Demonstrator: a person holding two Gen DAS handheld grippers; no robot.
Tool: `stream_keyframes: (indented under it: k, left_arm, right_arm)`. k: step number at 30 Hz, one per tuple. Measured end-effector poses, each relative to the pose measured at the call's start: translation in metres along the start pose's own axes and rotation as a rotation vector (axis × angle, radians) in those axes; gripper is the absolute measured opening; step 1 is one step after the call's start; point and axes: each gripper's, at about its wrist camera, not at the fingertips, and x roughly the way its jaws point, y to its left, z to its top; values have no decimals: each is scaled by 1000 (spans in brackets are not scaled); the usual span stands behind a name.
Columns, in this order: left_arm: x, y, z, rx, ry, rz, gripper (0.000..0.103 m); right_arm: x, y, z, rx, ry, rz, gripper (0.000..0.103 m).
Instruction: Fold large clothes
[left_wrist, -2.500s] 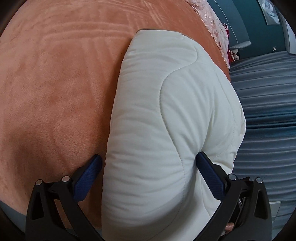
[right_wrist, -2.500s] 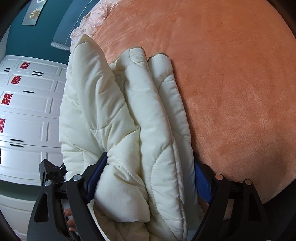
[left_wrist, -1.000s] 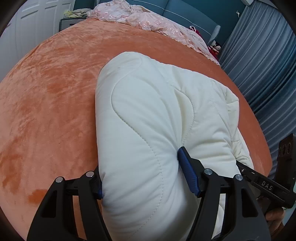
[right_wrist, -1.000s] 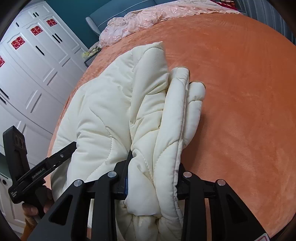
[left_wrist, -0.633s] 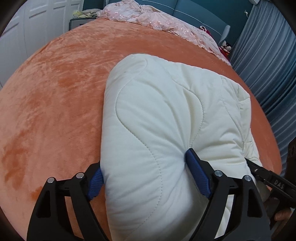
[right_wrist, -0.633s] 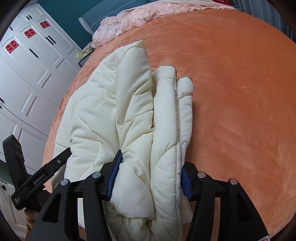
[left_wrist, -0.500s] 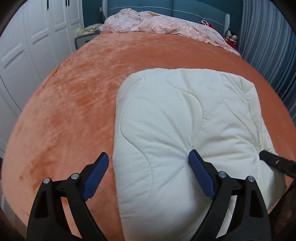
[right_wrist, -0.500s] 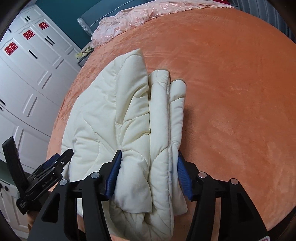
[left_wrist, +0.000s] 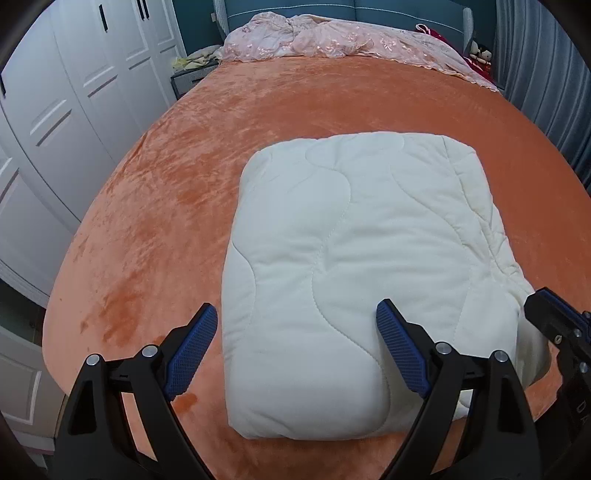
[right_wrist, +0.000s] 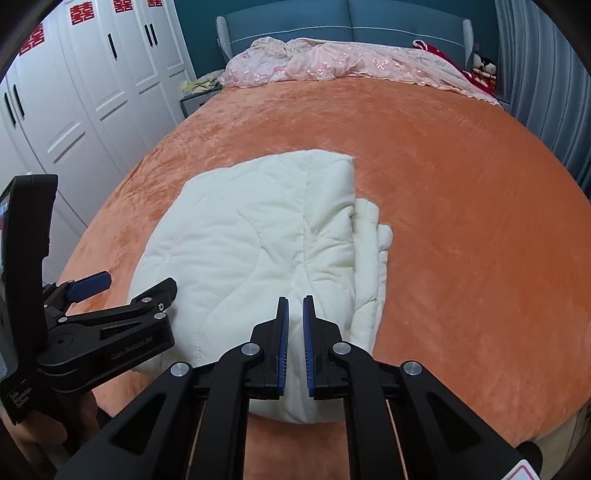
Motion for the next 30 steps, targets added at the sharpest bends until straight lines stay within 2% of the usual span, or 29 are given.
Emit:
stream_keyframes:
  k: [11,17,30]
  left_arm:
    - [23,-10,-11,-16,40,12,87]
    - [32,-14,-17,-8,38,29,89]
    - [47,-21,-24,3,2,71,94]
  right_arm:
    - [44,1,-18,-14,102,-44,3]
    - [58,0,-23,-18,120,-55,2]
    - [75,-11,-26,9,117,-16,0]
